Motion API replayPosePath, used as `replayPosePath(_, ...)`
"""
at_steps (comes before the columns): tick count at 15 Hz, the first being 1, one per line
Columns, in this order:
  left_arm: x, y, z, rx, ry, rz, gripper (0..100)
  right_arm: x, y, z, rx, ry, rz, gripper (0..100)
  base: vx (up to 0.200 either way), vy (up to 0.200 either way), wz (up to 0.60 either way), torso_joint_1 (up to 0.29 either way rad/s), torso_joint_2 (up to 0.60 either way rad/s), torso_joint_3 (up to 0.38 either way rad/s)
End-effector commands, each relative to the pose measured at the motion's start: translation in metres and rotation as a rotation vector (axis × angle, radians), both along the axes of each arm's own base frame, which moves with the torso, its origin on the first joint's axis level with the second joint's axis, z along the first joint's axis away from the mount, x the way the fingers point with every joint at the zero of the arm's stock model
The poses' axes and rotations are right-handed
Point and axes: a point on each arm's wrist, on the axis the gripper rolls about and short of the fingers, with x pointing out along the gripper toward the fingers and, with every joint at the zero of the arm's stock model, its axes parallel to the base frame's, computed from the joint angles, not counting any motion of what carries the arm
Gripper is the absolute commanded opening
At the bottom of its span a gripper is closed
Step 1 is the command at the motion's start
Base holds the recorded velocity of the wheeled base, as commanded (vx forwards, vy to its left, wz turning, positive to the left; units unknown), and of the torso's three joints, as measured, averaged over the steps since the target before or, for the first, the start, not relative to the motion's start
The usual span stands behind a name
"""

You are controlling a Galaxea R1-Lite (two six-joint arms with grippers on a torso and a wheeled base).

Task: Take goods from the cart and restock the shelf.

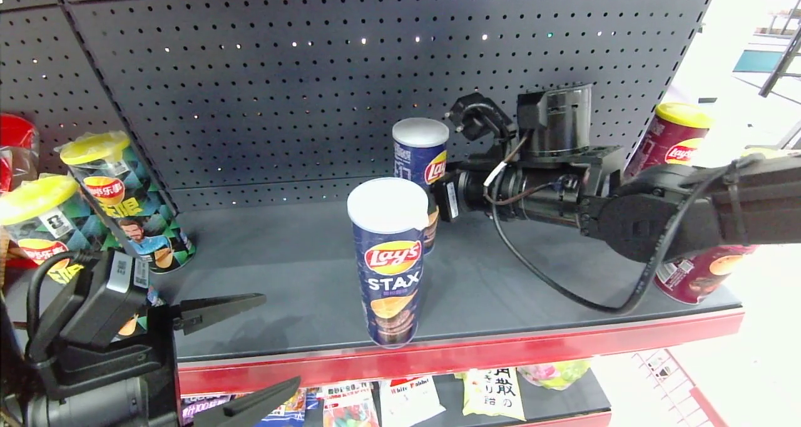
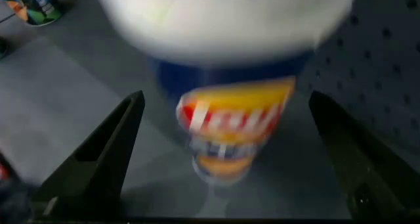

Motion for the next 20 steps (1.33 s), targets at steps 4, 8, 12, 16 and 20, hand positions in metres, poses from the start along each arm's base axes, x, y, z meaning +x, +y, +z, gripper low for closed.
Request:
replayPosePath(4,0.014,-0.005,-0.011,0.043,0.058,0.051,100,-0.048,-0.042,0.006,0.009,0.048,-0.094,100,0.000,0.000,0.00,0.000,0.00,0.000)
replayPosePath(8,0.032,-0.010,-0.015,0.087,0.082,0.141,100,-0.084,-0.074,0.016,0.041,0.032,-0.227,100,0.000,0.000,0.00,0.000,0.00,0.000)
replayPosePath(12,0.052,-0.016,-0.020,0.144,0.084,0.232,100,-0.164,-0.130,0.018,0.088,-0.035,-0.241,100,0.000,0.000,0.00,0.000,0.00,0.000)
replayPosePath(16,0.077,-0.032,-0.025,0.214,0.077,0.361,100,-0.237,-0.189,0.003,0.151,-0.135,-0.339,100,0.000,0.000,0.00,0.000,0.00,0.000)
replayPosePath(20,0.085,-0.050,-0.038,0.251,0.113,0.310,100,-0.275,-0.219,0.004,0.166,-0.166,-0.475,100,0.000,0.000,0.00,0.000,0.00,0.000)
